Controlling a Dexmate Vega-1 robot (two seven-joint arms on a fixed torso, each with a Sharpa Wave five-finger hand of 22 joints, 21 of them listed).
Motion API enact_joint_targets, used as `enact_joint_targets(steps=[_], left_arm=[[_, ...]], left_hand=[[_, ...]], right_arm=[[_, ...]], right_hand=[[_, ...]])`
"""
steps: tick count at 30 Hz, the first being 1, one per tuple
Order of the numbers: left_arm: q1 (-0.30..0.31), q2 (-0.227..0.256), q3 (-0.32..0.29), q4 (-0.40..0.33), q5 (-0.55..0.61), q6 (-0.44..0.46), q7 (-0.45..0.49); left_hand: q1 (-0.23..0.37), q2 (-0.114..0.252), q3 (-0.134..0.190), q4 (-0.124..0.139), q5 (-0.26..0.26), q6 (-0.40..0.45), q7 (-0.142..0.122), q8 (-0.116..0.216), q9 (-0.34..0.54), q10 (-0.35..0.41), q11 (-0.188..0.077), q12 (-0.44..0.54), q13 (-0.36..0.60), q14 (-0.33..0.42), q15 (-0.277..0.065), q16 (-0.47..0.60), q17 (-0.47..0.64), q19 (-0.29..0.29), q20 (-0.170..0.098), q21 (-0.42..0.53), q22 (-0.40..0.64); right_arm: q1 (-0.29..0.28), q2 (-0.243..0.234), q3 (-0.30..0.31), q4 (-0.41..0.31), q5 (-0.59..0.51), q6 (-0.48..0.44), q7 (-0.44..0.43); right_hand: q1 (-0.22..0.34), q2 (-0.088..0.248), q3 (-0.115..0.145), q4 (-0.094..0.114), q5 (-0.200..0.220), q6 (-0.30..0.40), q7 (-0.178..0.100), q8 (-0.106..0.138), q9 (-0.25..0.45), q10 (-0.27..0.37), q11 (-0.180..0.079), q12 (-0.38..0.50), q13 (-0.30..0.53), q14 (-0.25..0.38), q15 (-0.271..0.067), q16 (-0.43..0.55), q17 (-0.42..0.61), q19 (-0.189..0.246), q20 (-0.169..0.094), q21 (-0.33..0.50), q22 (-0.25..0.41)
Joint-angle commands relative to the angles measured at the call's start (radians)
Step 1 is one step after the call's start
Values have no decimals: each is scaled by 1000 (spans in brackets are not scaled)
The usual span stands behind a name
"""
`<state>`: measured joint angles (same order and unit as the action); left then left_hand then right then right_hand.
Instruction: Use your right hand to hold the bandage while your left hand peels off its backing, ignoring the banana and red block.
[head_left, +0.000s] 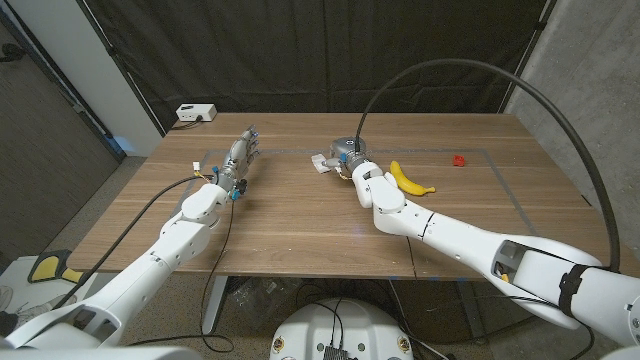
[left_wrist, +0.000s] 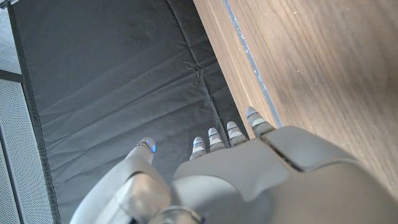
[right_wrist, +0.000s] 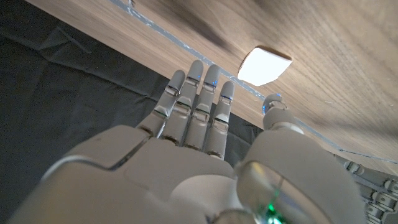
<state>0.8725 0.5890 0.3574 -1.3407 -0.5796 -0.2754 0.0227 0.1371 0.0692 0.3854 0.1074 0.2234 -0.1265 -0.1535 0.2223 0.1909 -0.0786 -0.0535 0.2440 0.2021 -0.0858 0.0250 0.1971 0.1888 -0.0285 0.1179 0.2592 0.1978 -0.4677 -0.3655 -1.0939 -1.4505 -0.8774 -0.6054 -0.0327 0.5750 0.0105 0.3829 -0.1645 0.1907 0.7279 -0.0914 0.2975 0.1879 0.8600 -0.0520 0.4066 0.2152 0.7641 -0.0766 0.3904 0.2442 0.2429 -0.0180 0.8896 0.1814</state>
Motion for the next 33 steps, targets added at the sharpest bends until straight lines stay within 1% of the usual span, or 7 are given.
enact_joint_targets(steps=[1, 7, 8, 17, 22, 26, 33], left_arm=[[-16, -7, 2, 24, -5, -9, -17], [-26, -10, 4, 38, -5, -10, -24], [-28, -10, 5, 41, -6, -10, -27], [-38, -15, 9, 59, -5, -12, -34], [-42, -15, 10, 62, -2, -14, -34], [-50, -18, 13, 69, 0, -15, -38], [-65, -26, 20, 83, 3, -23, -52]], left_hand=[[-1, -1, 2, -2, -2, 4, -1, 2, 1, 8, 0, 3, 4, 6, 2, 3, 1, 4, -1, 6, 3], [0, -2, 1, -3, -3, 5, -1, 1, 1, 8, 0, 2, 4, 6, 1, 2, 1, 4, 0, 5, 2], [0, -2, 1, -3, -4, 5, 0, 0, 1, 7, 0, 1, 4, 6, 2, 2, 1, 4, 0, 6, 2], [1, -3, 0, -2, -5, 5, -1, -2, 1, 7, 1, 0, 5, 6, 3, 1, 2, 3, 0, 5, 2], [2, -3, -1, -2, -6, 5, -2, -3, 1, 7, 1, -1, 5, 6, 2, 1, 2, 3, 0, 4, 2], [2, -4, -1, -2, -6, 5, -2, -4, 1, 7, 2, -2, 5, 5, 2, 0, 2, 3, 0, 4, 2], [2, -5, -2, -2, -7, 5, -1, -5, 1, 5, 1, -3, 5, 5, 4, 0, 2, 3, 0, 4, 2]], right_arm=[[1, 49, -31, 82, 0, -27, -152], [19, 66, -53, 125, 20, -13, -160], [22, 71, -57, 137, 21, -12, -168], [54, 106, -88, 211, 57, -14, -155], [61, 108, -99, 226, 70, -17, -165], [63, 110, -108, 232, 74, -33, -172], [74, 106, -122, 236, 88, -46, -156]], right_hand=[[53, -16, -34, 2, 15, 61, -6, 20, 9, 80, -21, 41, 29, 74, -132, 85, 69, 36, -13, 6, 5], [77, -28, -52, 2, 21, 74, -7, 23, 11, 97, -26, 52, 42, 84, -132, 121, 106, 48, -15, 10, 8], [83, -32, -60, 3, 23, 81, -8, 24, 11, 102, -23, 56, 47, 88, -132, 135, 120, 49, -16, 11, 8], [88, -42, -85, 13, 29, 88, -4, 21, 11, 110, -24, 65, 61, 109, -132, 182, 163, 52, -14, 14, 11], [99, -40, -93, 14, 33, 96, -9, 21, 12, 119, -24, 70, 68, 116, -137, 206, 186, 55, -17, 17, 13], [136, -39, -108, 10, 41, 117, -13, 24, 16, 151, -44, 90, 89, 136, -140, 270, 243, 56, -20, 22, 17], [148, -38, -124, 15, 44, 116, -12, 21, 19, 142, -34, 92, 104, 134, -136, 310, 285, 56, -20, 28, 20]])
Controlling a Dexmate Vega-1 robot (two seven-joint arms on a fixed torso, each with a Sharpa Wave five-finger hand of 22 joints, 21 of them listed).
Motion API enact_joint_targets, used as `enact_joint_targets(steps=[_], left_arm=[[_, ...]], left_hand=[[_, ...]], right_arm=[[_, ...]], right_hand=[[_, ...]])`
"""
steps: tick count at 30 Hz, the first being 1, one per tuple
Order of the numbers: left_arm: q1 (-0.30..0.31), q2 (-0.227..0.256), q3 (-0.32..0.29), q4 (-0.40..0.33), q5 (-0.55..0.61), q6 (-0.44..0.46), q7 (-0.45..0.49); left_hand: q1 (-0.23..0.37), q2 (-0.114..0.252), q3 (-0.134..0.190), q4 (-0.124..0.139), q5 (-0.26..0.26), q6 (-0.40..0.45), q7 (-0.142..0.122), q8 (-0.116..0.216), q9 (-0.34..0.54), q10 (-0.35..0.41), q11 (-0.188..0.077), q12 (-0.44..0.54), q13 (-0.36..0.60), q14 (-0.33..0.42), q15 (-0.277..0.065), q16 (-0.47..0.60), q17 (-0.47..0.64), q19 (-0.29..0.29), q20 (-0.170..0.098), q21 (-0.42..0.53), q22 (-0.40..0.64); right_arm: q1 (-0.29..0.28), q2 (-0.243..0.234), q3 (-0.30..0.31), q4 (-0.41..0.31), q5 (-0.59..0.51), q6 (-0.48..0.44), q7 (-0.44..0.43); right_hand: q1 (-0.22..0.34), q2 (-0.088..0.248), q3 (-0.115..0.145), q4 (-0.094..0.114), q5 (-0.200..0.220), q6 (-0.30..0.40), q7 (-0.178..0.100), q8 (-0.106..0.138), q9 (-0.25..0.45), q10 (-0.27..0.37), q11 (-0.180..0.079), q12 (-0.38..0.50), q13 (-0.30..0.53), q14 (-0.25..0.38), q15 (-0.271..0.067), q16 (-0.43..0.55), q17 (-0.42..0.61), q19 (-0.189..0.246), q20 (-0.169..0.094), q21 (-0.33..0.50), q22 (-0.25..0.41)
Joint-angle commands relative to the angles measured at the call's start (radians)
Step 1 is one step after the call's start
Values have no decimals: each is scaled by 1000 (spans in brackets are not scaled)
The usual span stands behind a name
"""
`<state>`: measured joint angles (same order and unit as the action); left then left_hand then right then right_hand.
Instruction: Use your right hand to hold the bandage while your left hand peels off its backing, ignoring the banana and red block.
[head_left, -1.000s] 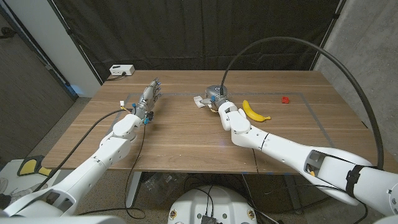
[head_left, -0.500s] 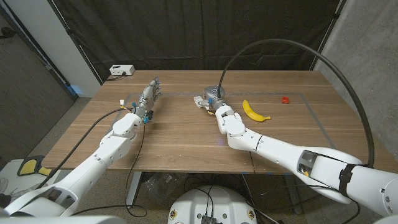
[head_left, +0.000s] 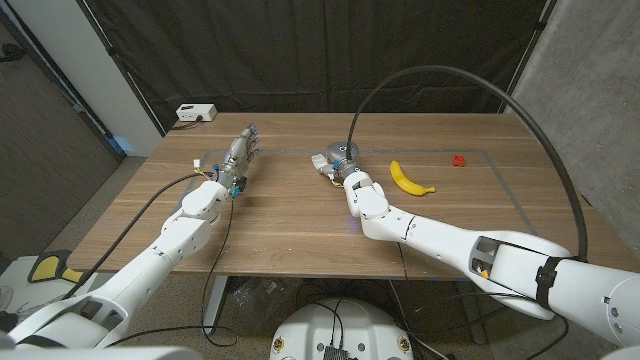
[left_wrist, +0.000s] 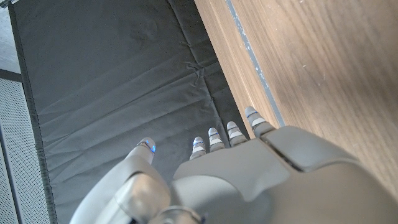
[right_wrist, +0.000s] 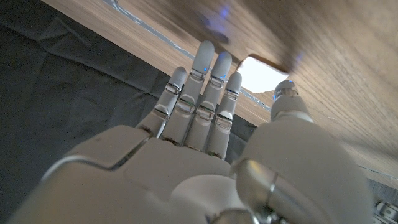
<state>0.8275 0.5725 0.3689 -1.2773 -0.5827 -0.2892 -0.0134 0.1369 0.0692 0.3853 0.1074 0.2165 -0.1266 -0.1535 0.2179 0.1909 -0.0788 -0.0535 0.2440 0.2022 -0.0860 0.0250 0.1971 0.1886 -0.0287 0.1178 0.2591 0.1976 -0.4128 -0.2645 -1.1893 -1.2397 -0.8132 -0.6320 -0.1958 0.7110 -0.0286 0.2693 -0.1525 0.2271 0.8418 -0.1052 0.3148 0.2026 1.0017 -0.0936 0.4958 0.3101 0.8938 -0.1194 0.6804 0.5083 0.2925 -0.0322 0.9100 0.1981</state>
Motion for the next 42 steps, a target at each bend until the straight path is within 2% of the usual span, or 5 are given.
enact_joint_targets(steps=[1, 15, 21, 31, 42], left_arm=[[-21, -9, 9, 21, 6, -10, -18], [-31, -14, 9, 31, 7, -20, -22], [-37, -16, 12, 41, 7, -21, -30], [-47, -20, 17, 56, 4, -17, -44], [-50, -18, 24, 49, 3, -13, -59]], left_hand=[[3, -5, -2, -2, 0, 5, -1, -1, 1, 4, 1, -3, 5, 5, 4, 0, 2, 3, 0, 4, 2], [4, -7, -4, -2, -2, 6, -1, -3, 1, 7, 1, -4, 5, 6, 2, 0, 2, 4, 0, 3, 2], [4, -8, -4, -3, -2, 6, -1, -4, 1, 5, 0, -6, 5, 6, 2, -1, 2, 4, 0, 3, 2], [5, -9, -6, -3, -3, 0, -4, -9, 1, 2, 1, -8, 5, 5, 4, -1, 2, 3, 1, 2, 2], [6, -9, -7, -2, -4, 0, -5, -10, 1, 3, 1, -9, 5, 7, 5, -1, 3, 3, 3, 1, 2]], right_arm=[[22, 4, -30, 25, 24, -22, 15], [48, -7, -61, 34, 43, -6, 72], [52, -11, -61, 38, 52, 10, 74], [35, -16, -43, 50, 52, 51, -36], [-8, -55, 7, 13, 52, 120, -209]], right_hand=[[13, 1, -12, 4, 7, 2, 3, 3, 5, -2, 7, 3, 11, 2, -93, 22, 24, 7, -5, 8, 3], [48, 29, -11, 5, 14, 50, -2, 15, 6, 28, 1, 21, 31, -5, -104, 44, 47, 9, -10, 18, 6], [58, 62, -3, 14, 16, 73, 4, 18, 3, 37, 3, 28, 40, 7, -104, 48, 49, 9, -13, 23, 7], [189, 154, 57, -13, 6, 181, -24, 46, 2, 113, -29, 72, 79, 45, -111, 58, 71, 23, -45, 57, 12], [230, 171, 73, -7, -14, 194, -26, 45, 2, 110, -37, 79, 103, 51, -110, 40, 75, 15, -67, 77, 15]])
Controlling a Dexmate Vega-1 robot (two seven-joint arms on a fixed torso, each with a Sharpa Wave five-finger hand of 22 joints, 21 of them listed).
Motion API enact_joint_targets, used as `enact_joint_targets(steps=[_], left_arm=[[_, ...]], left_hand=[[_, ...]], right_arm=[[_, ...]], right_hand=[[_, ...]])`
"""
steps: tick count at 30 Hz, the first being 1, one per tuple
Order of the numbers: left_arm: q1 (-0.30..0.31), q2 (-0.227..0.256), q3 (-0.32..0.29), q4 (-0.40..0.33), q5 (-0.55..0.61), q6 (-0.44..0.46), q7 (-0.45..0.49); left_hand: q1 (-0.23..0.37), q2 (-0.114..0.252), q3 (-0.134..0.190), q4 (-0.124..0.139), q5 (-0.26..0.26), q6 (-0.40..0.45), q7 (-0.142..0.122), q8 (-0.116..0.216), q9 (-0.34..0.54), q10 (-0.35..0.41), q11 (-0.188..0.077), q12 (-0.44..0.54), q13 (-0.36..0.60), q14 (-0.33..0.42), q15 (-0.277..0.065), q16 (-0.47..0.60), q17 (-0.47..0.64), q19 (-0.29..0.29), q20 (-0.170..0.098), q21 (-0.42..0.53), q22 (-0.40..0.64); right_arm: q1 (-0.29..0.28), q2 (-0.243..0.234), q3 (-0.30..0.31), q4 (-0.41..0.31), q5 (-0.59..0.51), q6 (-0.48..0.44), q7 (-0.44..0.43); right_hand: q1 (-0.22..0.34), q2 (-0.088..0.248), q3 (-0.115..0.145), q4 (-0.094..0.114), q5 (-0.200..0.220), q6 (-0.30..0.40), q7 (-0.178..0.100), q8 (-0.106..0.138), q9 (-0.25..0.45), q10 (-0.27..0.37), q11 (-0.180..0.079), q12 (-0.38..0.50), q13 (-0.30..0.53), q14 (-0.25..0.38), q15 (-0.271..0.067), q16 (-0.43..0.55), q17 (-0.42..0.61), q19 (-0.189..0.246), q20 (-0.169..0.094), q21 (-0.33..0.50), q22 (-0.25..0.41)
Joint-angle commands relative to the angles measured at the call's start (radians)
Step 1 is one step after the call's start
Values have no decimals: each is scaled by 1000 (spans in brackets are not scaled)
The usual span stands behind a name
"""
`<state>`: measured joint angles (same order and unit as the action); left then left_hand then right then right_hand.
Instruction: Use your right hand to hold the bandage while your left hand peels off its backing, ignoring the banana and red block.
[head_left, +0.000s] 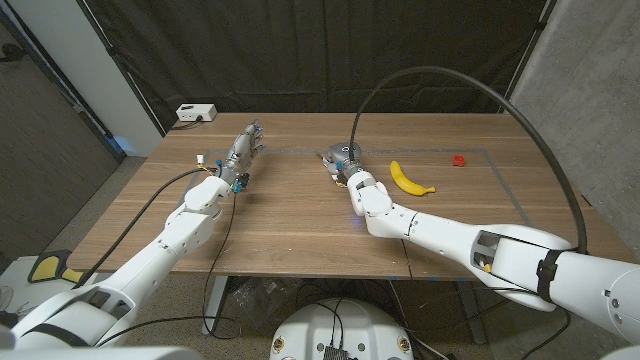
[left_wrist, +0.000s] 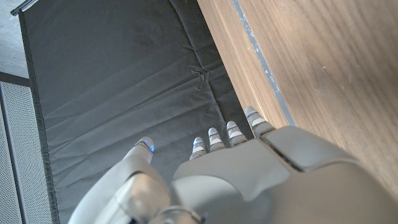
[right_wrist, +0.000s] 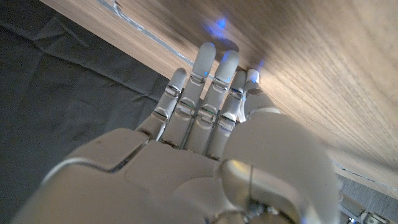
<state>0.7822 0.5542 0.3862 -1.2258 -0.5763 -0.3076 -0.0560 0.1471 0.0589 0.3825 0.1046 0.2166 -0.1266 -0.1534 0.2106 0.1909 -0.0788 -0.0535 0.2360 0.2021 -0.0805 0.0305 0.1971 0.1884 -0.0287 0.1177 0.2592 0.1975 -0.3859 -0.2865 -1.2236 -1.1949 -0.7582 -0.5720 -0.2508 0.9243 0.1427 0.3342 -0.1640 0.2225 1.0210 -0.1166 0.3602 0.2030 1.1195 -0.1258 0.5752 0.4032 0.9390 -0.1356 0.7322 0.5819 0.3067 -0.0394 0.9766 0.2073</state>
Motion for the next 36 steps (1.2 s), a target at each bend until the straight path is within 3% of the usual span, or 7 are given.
enact_joint_targets(steps=[1, 7, 13, 20, 27, 31, 36], left_arm=[[-5, 1, 8, -5, -1, 6, -16], [-9, 0, 15, -12, 1, 7, -28], [-11, 1, 20, -24, 4, 11, -31], [-13, 3, 27, -39, 8, 14, -41], [-20, 15, 36, -62, 37, 10, -38], [-24, 34, 43, -99, 102, 12, 18], [-34, 52, 41, -136, 142, 31, 55]], left_hand=[[-4, 1, -4, 0, -4, 0, -6, -3, 1, 2, 1, -1, 5, 2, 0, -1, 3, 3, 3, 1, 2], [-4, 1, -5, 1, -4, 1, -7, -3, 1, 5, 1, -1, 5, 3, 1, -1, 3, 4, 4, 1, 2], [-5, 0, -5, 1, -5, 1, -7, -4, 2, 5, 1, -2, 5, 4, 2, -1, 3, 5, 5, 1, 2], [-5, 0, -7, 2, -5, 1, -8, -4, 2, 8, 2, -1, 5, 5, 2, -1, 3, 5, 6, 1, 2], [2, 4, -4, 0, -6, 37, -23, 8, 2, 18, 1, 1, 5, 10, 3, 0, 2, 6, 7, 1, 2], [164, 46, 74, -103, -30, 220, -64, 48, 0, 112, -27, 23, 5, 94, -27, 13, -4, 52, 3, 10, -1], [295, 77, 145, -189, -28, 359, -61, 78, 3, 186, -35, 33, 7, 165, -50, 20, -1, 81, -5, 20, 4]], right_arm=[[-39, -37, 47, -39, -4, 62, -164], [-60, -55, 67, -79, -31, 46, -216], [-92, -54, 100, -84, -45, 55, -334], [-123, -35, 150, -16, -31, 131, -577], [-116, -66, 151, -6, -55, 176, -656], [-111, -94, 144, -27, -70, 194, -627], [-113, -102, 140, -24, -86, 209, -626]], right_hand=[[19, 2, 10, 8, -12, 0, -21, -8, 2, -21, -7, -5, 14, 1, -95, -20, 0, -6, -65, 13, 6], [47, 29, 27, 14, -16, -45, -34, -32, 3, -65, -28, -21, 28, -17, -98, -48, -1, -37, -84, 23, 8], [50, 28, 18, 38, -11, -30, -59, -19, 34, -49, -59, -3, 64, -16, -100, -55, 26, -78, -134, 41, 16], [39, 21, -47, 126, 74, -74, -96, 34, 205, -115, -73, 46, 264, -29, -98, -76, 212, -146, -147, 198, 37], [46, 21, -55, 147, 96, -70, -97, 32, 227, -124, -74, 31, 281, -43, -98, -101, 261, -163, -144, 230, 19], [48, 20, -54, 153, 104, -69, -98, 30, 230, -132, -74, 24, 283, -51, -98, -111, 268, -160, -143, 231, 12], [48, 17, -53, 163, 114, -68, -98, 29, 234, -138, -73, 19, 289, -61, -98, -126, 275, -155, -142, 230, 6]])
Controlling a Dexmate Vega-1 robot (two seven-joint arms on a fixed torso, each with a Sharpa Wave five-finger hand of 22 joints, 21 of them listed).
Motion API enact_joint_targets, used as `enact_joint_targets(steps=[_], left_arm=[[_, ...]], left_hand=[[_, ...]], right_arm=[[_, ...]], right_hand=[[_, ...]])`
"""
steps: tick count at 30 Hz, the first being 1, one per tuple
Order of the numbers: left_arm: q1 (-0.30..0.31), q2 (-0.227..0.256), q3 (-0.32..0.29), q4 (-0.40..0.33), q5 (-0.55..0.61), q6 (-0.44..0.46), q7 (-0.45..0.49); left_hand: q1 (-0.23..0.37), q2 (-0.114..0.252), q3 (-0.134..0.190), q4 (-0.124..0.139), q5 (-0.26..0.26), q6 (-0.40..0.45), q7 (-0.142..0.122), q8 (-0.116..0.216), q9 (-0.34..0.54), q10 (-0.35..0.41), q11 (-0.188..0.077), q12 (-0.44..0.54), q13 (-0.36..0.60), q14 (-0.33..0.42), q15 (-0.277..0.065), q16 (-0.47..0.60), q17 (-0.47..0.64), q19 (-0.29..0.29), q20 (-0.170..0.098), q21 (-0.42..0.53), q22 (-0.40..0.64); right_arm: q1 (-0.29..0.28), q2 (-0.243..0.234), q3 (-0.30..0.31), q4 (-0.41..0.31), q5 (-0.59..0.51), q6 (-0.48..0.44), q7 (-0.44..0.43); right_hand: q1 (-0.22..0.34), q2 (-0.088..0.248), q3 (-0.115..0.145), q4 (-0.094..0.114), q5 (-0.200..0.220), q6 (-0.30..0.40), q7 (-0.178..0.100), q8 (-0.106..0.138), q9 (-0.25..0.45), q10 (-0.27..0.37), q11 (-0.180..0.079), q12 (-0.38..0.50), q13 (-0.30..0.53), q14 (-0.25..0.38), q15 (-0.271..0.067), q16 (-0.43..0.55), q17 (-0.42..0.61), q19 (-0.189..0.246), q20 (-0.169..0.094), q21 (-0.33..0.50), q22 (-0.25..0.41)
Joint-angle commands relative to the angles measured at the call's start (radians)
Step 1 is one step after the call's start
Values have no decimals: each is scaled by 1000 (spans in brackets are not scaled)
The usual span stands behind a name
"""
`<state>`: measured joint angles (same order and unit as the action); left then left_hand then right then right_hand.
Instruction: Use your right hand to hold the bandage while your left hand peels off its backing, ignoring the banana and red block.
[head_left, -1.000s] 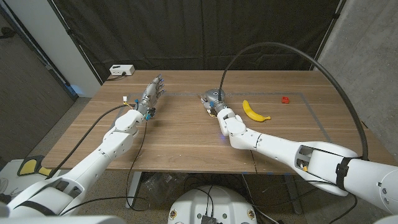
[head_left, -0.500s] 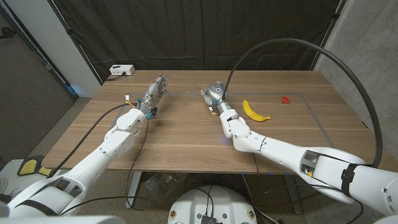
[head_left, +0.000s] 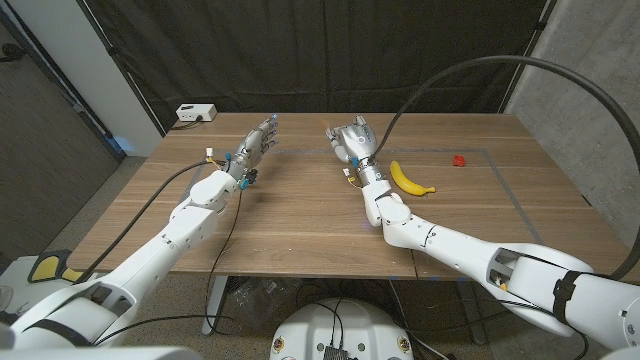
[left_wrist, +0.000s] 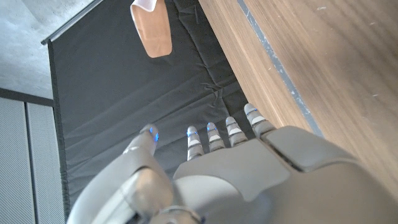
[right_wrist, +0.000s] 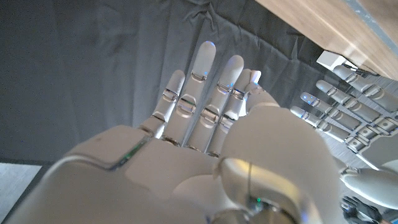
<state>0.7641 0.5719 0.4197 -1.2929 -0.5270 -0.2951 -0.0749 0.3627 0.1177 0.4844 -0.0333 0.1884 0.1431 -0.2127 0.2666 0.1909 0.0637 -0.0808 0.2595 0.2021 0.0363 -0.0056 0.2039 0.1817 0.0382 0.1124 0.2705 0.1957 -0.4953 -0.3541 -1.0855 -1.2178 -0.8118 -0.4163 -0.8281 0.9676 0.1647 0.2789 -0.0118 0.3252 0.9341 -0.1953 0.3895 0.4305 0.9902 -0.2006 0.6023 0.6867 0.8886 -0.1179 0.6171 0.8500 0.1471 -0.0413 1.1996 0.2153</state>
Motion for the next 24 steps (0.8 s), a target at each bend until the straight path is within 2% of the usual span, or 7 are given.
enact_joint_targets(steps=[1, 4, 7, 14, 17, 20, 24], left_arm=[[-19, 39, 8, -76, 101, 24, 79], [-29, 50, 7, -91, 121, 34, 91], [-42, 38, -2, -71, 83, 11, 49], [-66, 50, -7, -81, 83, 14, 29], [-73, 58, -7, -94, 95, 32, 40], [-84, 74, -2, -131, 141, 82, 90], [-105, 92, 10, -168, 216, 132, 147]], left_hand=[[101, 21, 55, -64, 0, 128, -1, 32, 4, 61, -11, 13, 8, 56, -12, 12, 8, 19, -1, 12, 8], [134, 30, 75, -78, -7, 244, 8, 71, 9, 90, -11, 14, 13, 71, -11, 14, 16, 23, 9, 17, 12], [130, 32, 73, -66, -14, 306, 24, 94, 13, 97, -5, 11, 17, 71, -8, 17, 24, 19, 15, 18, 15], [94, 20, 48, -35, -20, 288, 12, 76, 10, 97, 7, 8, 21, 56, 2, 15, 33, -5, 20, 12, 19], [84, 30, 47, -19, -16, 352, 44, 94, 9, 106, 10, 9, 23, 57, 2, 17, 36, -4, 23, 14, 20], [122, 67, 93, -17, -8, 451, 77, 127, 13, 131, 9, 11, 25, 66, 4, 18, 34, 12, 29, 25, 22], [202, 77, 163, -44, -5, 501, 85, 149, 18, 169, -5, 17, 26, 105, -22, 27, 29, 45, 24, 43, 23]], right_arm=[[-4, -33, 1, 5, -34, 59, -53], [-2, -34, -4, 21, -44, 69, -61], [4, -32, -14, 53, -67, 77, -98], [21, -22, -47, 142, -105, 115, -203], [24, -24, -58, 148, -113, 124, -216], [30, -25, -70, 152, -123, 143, -234], [37, -30, -79, 146, -128, 166, -235]], right_hand=[[5, -5, 2, 12, 13, 18, -19, -1, 7, -10, 1, -9, 5, -11, -116, -12, 7, 5, -140, 7, -3], [7, -5, 3, 14, 17, 20, -19, 0, 8, -13, 1, -14, 4, -11, -116, -17, 10, 5, -142, 7, -5], [10, -7, 3, 15, 20, 21, -19, -1, 9, -13, 2, -17, 3, -12, -116, -22, 11, 5, -142, 8, -6], [18, -12, 3, 17, 29, 25, -19, -2, 10, -9, 2, -23, -1, -12, -116, -34, 15, -1, -144, 7, -9], [23, -13, 1, 18, 34, 24, -19, -5, 10, -5, 3, -29, -5, -14, -116, -45, 17, -7, -145, 10, -9], [28, -14, -2, 20, 38, 26, -19, -10, 6, 0, 3, -33, -7, -13, -116, -55, 18, -10, -145, 15, -9], [31, -15, -3, 21, 41, 28, -19, -12, 5, 2, 3, -36, -9, -12, -116, -62, 19, -13, -145, 16, -9]])
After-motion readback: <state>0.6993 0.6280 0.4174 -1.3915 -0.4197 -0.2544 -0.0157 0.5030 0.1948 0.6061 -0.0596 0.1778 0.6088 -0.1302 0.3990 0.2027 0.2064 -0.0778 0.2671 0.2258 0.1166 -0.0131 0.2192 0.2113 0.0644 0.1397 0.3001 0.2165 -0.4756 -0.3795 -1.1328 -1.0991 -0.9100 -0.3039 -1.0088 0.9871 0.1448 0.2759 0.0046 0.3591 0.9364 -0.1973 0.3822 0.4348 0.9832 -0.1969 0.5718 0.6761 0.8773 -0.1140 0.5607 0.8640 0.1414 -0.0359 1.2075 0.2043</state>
